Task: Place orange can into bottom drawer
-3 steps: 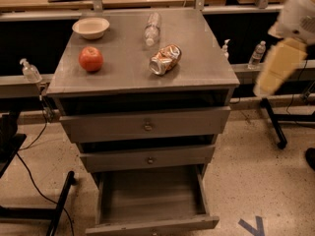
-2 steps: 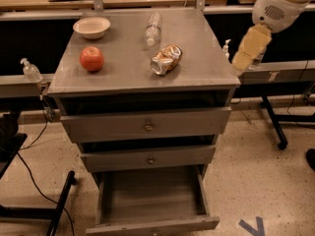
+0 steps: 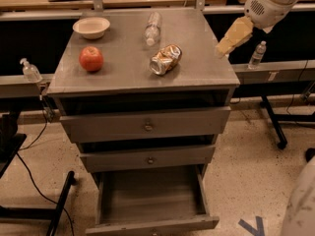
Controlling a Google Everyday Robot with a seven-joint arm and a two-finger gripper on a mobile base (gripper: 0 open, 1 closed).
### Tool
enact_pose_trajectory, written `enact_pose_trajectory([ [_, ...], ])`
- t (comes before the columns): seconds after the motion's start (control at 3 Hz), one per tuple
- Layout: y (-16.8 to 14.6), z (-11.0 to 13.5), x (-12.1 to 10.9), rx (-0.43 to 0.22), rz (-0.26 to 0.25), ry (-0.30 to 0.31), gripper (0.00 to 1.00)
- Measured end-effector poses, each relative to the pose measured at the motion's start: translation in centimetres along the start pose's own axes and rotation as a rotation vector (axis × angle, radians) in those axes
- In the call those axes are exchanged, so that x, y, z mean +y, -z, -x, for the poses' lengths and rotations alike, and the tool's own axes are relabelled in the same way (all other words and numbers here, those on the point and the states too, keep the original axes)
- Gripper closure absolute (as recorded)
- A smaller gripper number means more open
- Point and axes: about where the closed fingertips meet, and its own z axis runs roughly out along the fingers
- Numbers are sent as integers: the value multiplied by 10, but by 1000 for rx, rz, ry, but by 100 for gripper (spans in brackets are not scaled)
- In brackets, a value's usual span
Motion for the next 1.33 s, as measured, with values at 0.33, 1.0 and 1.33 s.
enact_pose_trajectory([
  [0.33, 0, 0, 1, 1, 1, 0, 0],
  [1.0, -25, 36, 26, -37, 2, -233, 0],
  [1.33, -32, 50, 41, -54, -49, -350, 0],
])
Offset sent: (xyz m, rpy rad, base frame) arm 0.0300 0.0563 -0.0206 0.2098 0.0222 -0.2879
